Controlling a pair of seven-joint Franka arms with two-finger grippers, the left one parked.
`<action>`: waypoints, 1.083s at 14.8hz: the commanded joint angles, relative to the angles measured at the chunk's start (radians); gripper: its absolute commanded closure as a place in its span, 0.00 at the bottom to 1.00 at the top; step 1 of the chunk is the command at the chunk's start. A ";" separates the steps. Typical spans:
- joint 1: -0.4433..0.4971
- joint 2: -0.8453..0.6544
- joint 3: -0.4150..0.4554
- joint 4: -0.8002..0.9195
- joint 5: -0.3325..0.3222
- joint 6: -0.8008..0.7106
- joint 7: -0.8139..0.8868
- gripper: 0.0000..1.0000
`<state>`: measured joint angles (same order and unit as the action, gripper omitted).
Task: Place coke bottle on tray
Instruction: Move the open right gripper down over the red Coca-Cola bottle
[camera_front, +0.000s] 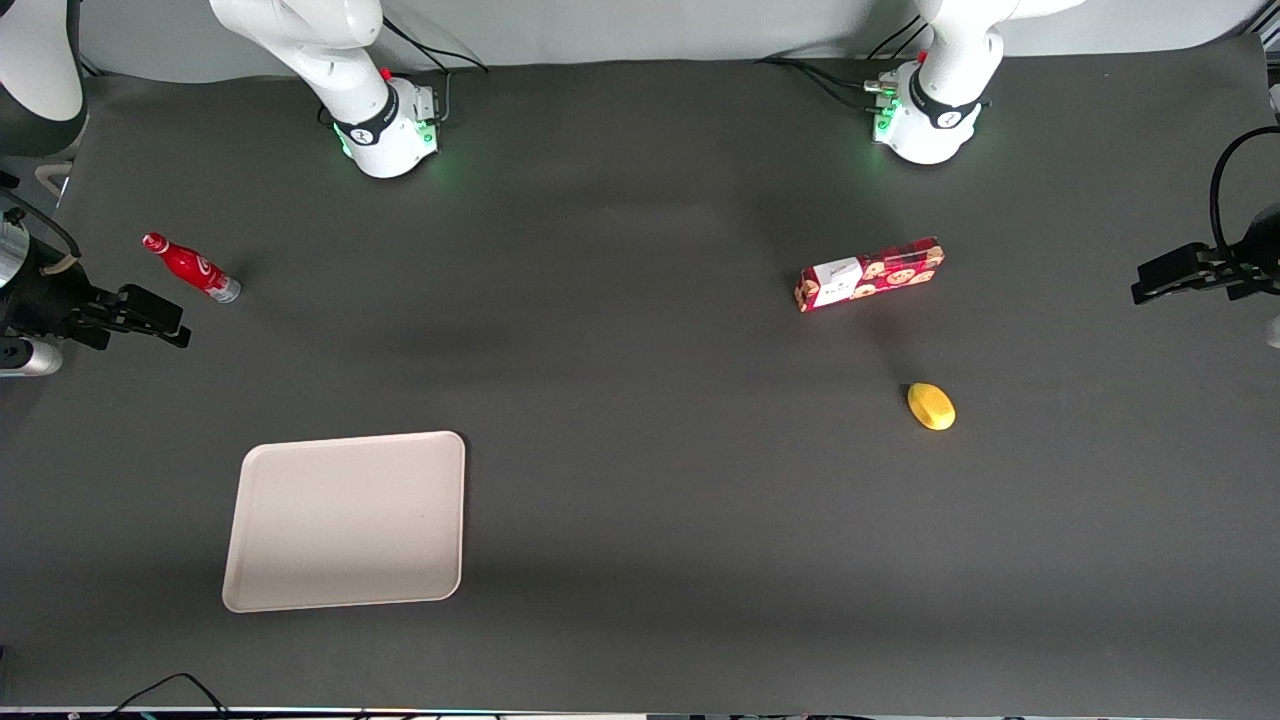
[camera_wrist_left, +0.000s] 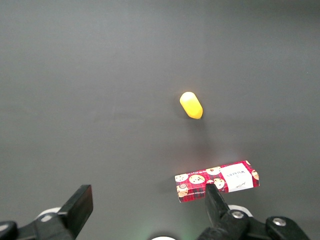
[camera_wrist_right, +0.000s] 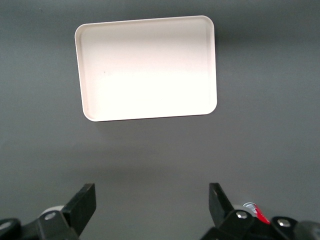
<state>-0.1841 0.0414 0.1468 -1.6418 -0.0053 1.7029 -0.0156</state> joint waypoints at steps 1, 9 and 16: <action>-0.002 0.012 -0.004 0.019 0.022 -0.022 0.013 0.00; -0.011 0.003 -0.057 -0.016 0.002 -0.052 -0.019 0.00; -0.008 -0.152 -0.228 -0.376 -0.103 0.163 -0.243 0.00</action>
<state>-0.1977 0.0156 -0.0161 -1.7952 -0.0664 1.7215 -0.1738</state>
